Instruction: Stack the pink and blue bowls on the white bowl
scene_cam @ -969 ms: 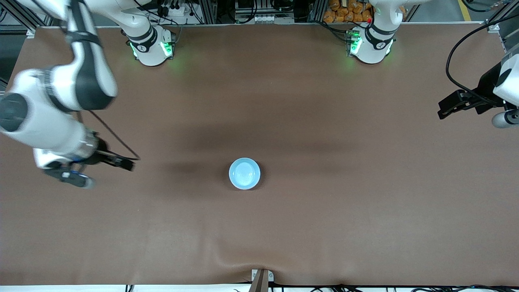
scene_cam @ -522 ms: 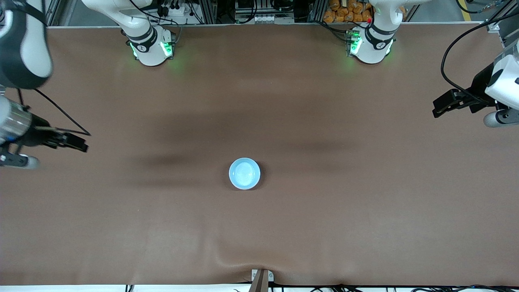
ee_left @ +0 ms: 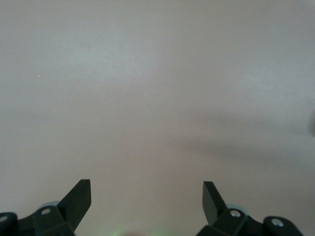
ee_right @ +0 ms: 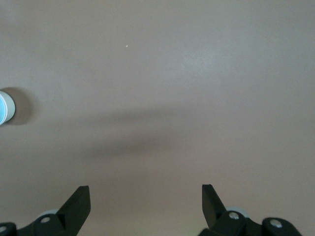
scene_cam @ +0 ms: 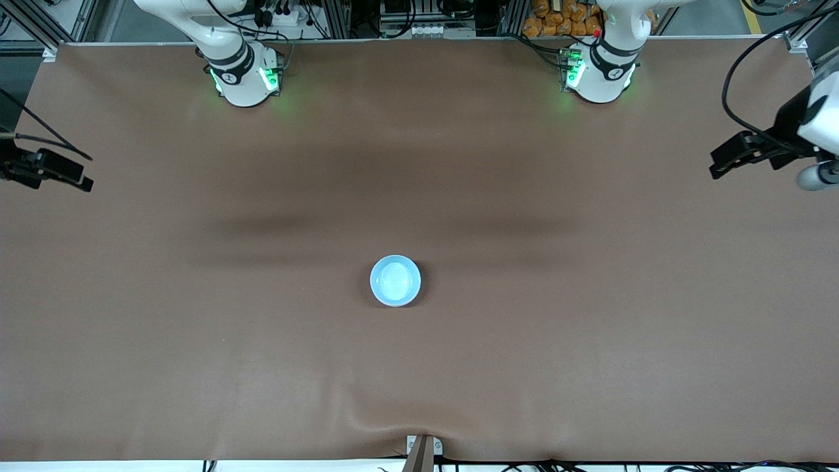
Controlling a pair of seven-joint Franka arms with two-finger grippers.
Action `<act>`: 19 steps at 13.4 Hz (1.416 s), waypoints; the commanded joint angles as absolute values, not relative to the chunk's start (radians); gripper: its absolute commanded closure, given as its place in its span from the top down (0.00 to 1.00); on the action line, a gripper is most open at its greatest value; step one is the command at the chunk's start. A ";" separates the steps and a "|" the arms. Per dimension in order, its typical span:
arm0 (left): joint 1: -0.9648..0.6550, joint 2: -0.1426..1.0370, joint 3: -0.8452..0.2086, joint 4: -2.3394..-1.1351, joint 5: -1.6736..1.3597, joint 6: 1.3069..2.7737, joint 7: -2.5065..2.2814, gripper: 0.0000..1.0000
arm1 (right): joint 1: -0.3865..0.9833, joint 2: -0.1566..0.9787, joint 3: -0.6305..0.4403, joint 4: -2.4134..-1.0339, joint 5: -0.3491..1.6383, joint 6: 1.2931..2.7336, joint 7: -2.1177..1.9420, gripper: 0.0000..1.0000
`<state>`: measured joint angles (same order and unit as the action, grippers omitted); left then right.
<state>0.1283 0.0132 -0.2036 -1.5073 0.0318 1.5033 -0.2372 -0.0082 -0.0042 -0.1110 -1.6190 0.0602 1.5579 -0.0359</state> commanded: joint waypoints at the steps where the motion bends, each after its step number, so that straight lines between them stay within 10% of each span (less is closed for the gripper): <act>1: 0.146 -0.011 -0.210 -1.534 0.018 1.505 -0.229 1.00 | -0.076 -0.012 -0.031 -1.570 0.046 1.500 -0.078 1.00; 19: 0.146 0.025 -0.210 -1.502 0.028 1.565 -0.215 1.00 | -0.081 -0.009 -0.014 -1.566 0.044 1.459 -0.051 1.00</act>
<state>0.1365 0.0327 -0.2063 -1.5084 0.0318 1.5670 -0.2314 -0.0655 -0.0066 -0.0335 -1.5736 0.0575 1.4661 -0.0923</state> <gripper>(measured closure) 0.000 0.000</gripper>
